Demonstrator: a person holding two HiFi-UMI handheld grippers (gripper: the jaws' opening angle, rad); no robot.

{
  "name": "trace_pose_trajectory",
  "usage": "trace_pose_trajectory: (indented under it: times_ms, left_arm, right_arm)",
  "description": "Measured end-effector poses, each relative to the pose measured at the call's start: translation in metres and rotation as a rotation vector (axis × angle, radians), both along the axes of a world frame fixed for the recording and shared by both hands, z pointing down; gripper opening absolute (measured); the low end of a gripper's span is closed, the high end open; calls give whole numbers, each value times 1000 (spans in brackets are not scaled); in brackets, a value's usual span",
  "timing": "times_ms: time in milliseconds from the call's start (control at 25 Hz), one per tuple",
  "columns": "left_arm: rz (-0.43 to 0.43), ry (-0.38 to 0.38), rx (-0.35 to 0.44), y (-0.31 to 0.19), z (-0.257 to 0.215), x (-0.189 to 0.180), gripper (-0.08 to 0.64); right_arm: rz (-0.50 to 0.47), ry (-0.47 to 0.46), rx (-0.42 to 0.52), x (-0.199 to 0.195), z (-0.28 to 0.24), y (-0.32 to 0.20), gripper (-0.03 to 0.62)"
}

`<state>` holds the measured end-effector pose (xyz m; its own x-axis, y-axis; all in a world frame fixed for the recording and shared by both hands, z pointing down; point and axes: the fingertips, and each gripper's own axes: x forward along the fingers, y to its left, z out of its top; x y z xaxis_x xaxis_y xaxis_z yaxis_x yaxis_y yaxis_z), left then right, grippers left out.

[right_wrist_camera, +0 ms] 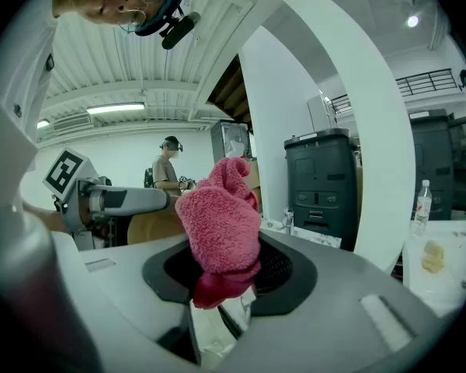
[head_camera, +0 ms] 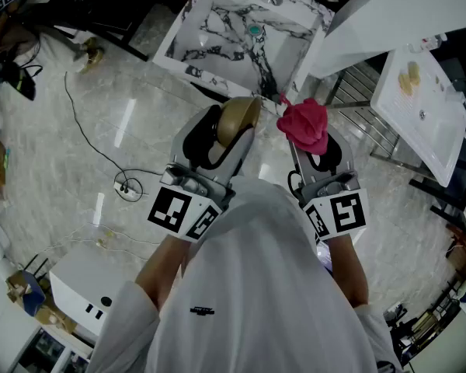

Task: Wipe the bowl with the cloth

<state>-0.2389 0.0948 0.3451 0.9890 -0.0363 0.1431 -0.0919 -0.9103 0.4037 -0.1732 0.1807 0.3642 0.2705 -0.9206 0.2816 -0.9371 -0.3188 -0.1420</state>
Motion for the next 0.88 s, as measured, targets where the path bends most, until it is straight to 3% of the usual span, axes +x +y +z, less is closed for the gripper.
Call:
trace_pose_trajectory:
  times_ms: [200, 320, 440, 600, 880]
  left_arm:
    - [-104, -12, -66, 98, 16, -59, 265]
    - [-120, -68, -101, 145, 27, -93, 265]
    - [-125, -96, -88, 168, 22, -114, 265]
    - [-139, -97, -81, 168, 14, -113, 265]
    - [-148, -77, -120, 144, 23, -77, 265]
  right_arm:
    - [-25, -26, 24, -39, 14, 92, 146]
    - [-2, -79, 31, -62, 20, 141, 146]
    - [31, -114, 29, -76, 22, 179, 146]
    - [64, -139, 16, -71, 25, 196, 146]
    - [56, -127, -1, -38, 25, 171, 147]
